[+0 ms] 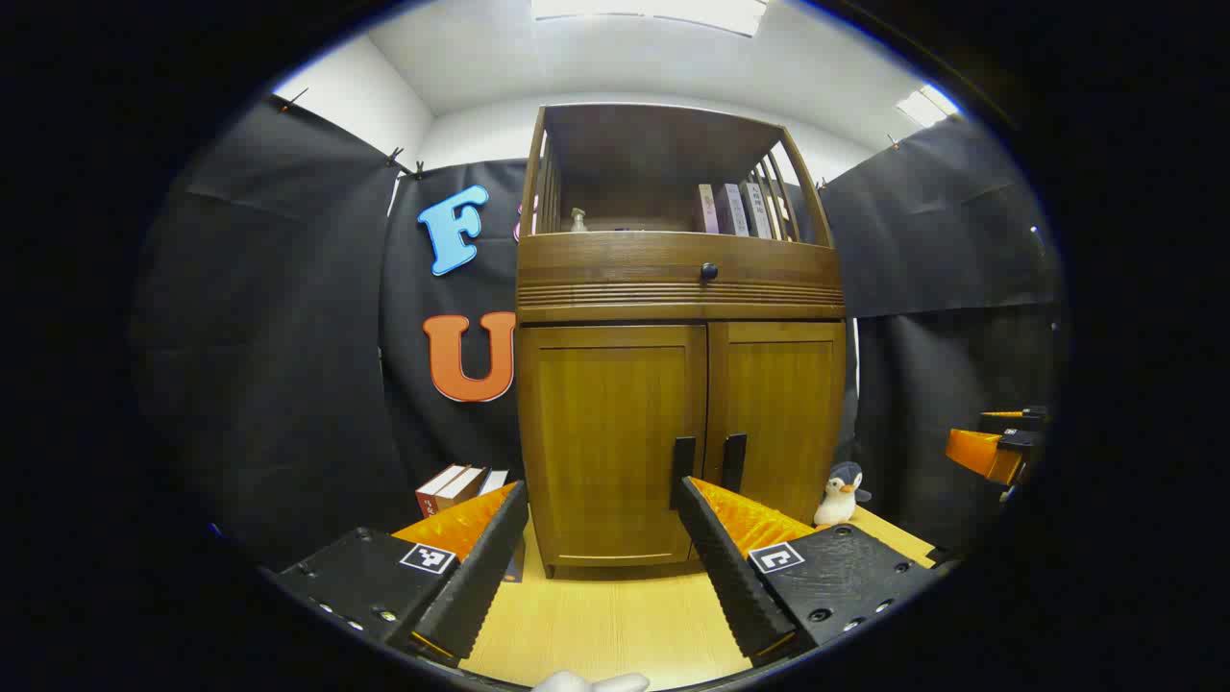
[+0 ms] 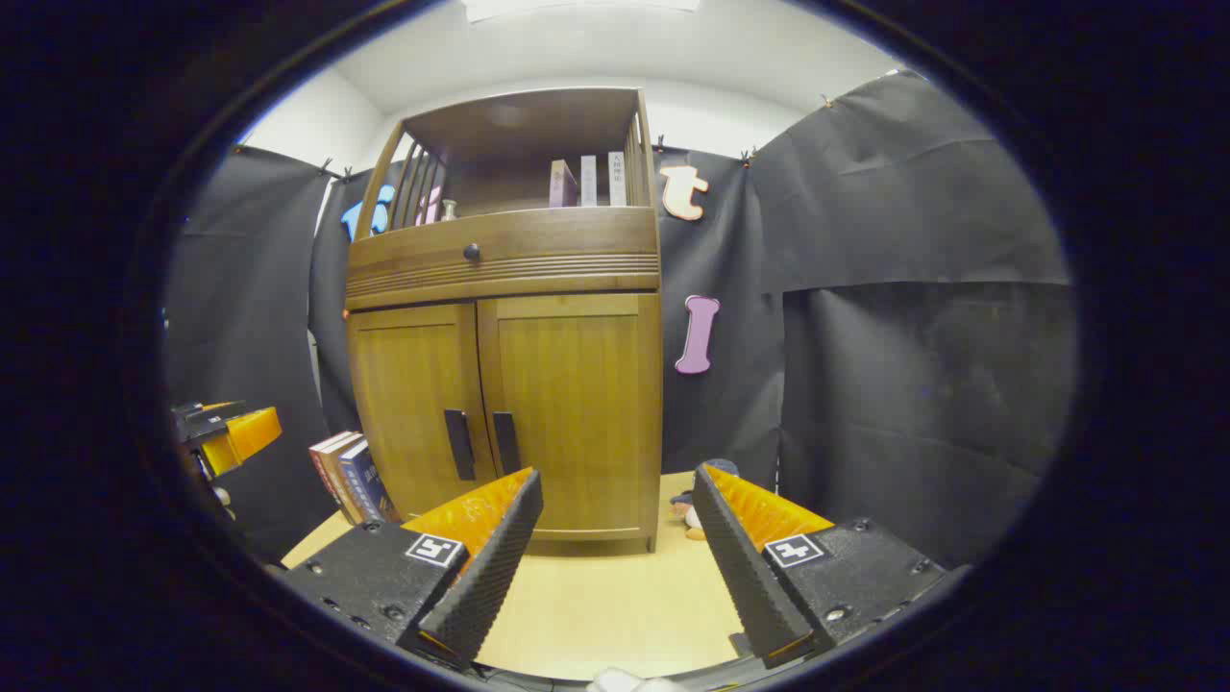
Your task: Open the right door of the double-door shoe cabinet with the right hand, and open the left door with the left hand.
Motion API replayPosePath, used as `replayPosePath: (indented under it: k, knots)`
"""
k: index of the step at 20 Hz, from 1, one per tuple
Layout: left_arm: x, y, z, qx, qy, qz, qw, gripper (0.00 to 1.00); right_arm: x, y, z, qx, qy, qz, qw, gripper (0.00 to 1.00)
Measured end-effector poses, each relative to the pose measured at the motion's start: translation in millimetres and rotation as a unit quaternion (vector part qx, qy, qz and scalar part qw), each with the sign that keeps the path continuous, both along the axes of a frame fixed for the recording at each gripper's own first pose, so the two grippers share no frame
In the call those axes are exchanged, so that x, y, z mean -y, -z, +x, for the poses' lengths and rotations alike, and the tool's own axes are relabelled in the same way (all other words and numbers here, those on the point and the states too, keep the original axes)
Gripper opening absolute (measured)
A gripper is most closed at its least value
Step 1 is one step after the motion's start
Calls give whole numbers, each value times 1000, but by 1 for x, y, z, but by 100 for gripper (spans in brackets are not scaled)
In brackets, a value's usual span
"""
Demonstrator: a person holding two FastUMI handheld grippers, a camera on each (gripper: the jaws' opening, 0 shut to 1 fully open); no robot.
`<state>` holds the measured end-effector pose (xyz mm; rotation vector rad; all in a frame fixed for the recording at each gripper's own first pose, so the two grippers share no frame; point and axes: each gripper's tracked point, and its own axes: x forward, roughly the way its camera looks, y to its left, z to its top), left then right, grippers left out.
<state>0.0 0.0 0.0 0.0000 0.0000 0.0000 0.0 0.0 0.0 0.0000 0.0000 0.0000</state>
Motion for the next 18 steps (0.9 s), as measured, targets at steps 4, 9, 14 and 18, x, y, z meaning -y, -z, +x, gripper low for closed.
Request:
replayPosePath:
  k: [4,9,14,18]
  knots:
    - [7,-2,0,1,12,2,1000,95,-2,-6,-1,5,5,0,1000,100]
    - [6,-3,-2,4,14,5,1000,95,-10,-5,-3,8,5,-9,1000,100]
    - [3,2,-9,-3,21,6,1000,95,-16,-1,-11,10,7,-8,1000,100]
    - [0,5,-20,-3,21,10,1000,95,-20,4,-14,7,9,-10,1000,99]
